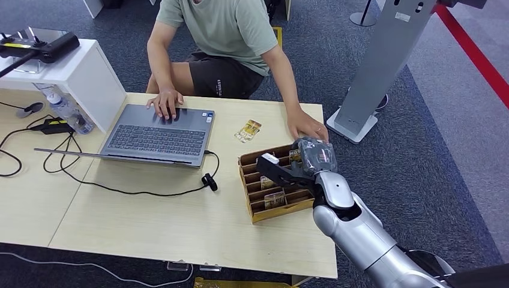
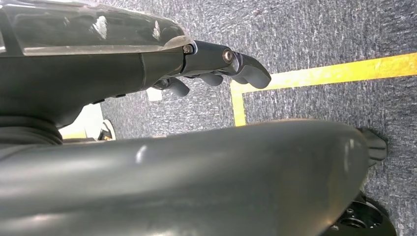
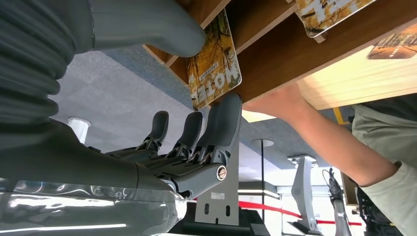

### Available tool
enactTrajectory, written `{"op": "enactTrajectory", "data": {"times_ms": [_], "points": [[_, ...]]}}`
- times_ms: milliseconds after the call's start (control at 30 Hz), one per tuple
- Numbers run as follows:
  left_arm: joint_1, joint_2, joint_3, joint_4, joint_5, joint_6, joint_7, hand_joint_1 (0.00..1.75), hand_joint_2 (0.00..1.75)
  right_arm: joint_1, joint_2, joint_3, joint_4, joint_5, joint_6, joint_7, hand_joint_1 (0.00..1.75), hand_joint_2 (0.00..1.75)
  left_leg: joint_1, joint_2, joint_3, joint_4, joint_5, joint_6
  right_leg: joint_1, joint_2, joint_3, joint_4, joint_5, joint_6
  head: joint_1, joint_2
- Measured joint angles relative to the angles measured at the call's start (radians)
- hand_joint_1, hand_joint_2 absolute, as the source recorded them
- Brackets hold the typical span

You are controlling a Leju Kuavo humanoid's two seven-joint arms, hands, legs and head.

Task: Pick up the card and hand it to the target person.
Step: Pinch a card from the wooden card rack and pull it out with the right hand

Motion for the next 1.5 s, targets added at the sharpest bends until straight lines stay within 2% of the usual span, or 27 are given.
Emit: {"op": "enactTrajectory", "data": {"times_ms": [500,633,833,933,1067,1233,1500], "points": [[0.001,0.000,0.000,0.000,0.002,0.000,0.000,0.00,0.00,-0.001,0.014,0.000,0.032,-0.008,-0.003,-0.013,0.82,1.75,0.000,0.000,0.000,0.000,0.000,0.000,0.000,0.000,0.000,0.000,0.000,0.000,0.000,0.000],[0.001,0.000,0.000,0.000,0.002,0.000,0.000,0.00,0.00,-0.002,0.015,0.000,0.041,-0.009,-0.010,-0.023,0.77,1.75,0.000,0.000,0.000,0.000,0.000,0.000,0.000,0.000,0.000,0.000,0.000,0.000,0.000,0.000],[0.001,0.000,0.000,0.000,0.002,-0.001,0.000,0.00,0.00,-0.002,0.020,0.000,0.049,-0.010,-0.018,-0.030,0.80,1.75,0.000,0.000,0.000,0.000,0.000,0.000,0.000,0.000,0.000,0.000,0.000,0.000,0.000,0.000],[0.001,0.000,0.000,0.000,0.002,-0.001,0.000,0.00,0.00,-0.002,0.022,0.000,0.054,-0.011,-0.019,-0.030,0.89,1.75,0.000,0.000,0.000,0.000,0.000,0.000,0.000,0.000,0.000,0.000,0.000,0.000,0.000,0.000],[0.001,0.000,0.000,0.000,0.002,-0.001,0.000,0.00,0.00,-0.002,0.023,0.000,0.057,-0.011,-0.023,-0.029,1.33,1.75,0.000,0.000,0.000,0.000,0.000,0.000,0.000,0.000,0.000,0.000,0.000,0.000,0.000,0.000],[0.001,0.000,0.000,0.000,0.002,-0.001,0.000,0.00,0.00,-0.002,0.023,-0.002,0.057,-0.011,-0.027,-0.029,1.45,1.75,0.000,0.000,0.000,0.000,0.000,0.000,0.000,0.000,0.000,0.000,0.000,0.000,0.000,0.000],[0.001,0.000,0.000,0.000,-0.001,0.000,0.000,0.00,0.00,-0.006,0.023,-0.008,0.059,-0.008,-0.031,-0.028,1.43,1.75,0.000,0.000,0.000,0.000,0.000,0.000,0.000,0.000,0.000,0.000,0.000,0.000,0.000,0.000]]}}
